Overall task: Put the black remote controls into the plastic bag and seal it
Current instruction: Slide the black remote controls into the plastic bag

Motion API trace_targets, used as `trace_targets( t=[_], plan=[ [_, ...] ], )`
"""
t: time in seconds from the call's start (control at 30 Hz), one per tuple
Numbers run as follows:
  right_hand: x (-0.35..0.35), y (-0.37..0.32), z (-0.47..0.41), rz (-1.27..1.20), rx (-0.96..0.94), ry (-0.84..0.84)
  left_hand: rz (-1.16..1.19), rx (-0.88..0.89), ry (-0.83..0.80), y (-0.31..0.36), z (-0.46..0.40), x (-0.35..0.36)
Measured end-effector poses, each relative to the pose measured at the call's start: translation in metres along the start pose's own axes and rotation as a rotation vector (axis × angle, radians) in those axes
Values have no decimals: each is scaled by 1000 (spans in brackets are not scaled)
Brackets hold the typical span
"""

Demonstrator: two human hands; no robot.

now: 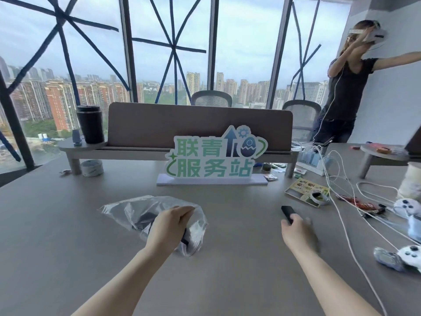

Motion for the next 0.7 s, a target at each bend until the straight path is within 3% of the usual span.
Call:
trace_targets(
  t=[0.2, 0.3, 0.33, 0.5, 0.6, 0.7],
  plan=[
    [-4, 43, -26, 211, 123, -43, 97, 97, -19, 35, -8, 5],
    [-1, 48, -30, 184, 98, -126, 100, 107, -25, 42, -10, 7],
    [-1, 47, -30, 99, 86, -178, 94, 108, -23, 42, -9, 7],
    [-30, 18, 11, -793, 144, -574, 60, 78, -8, 29, -1, 6],
    [-42, -4, 50, -887, 132, -874, 54, 50, 9, 22, 1, 3],
    [-23, -38, 81, -837, 92, -1005, 55, 47, 17, 21, 6, -2]
  ],
)
Point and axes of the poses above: each hand's wrist, its own z-axis away from the middle knuckle, its own x-axis out of the palm, y = z × x, the point moved 1 cm from there along -z, towards the middle knuckle, and after that the axes turned 8 degrees about -x, right-handed, at the moved point
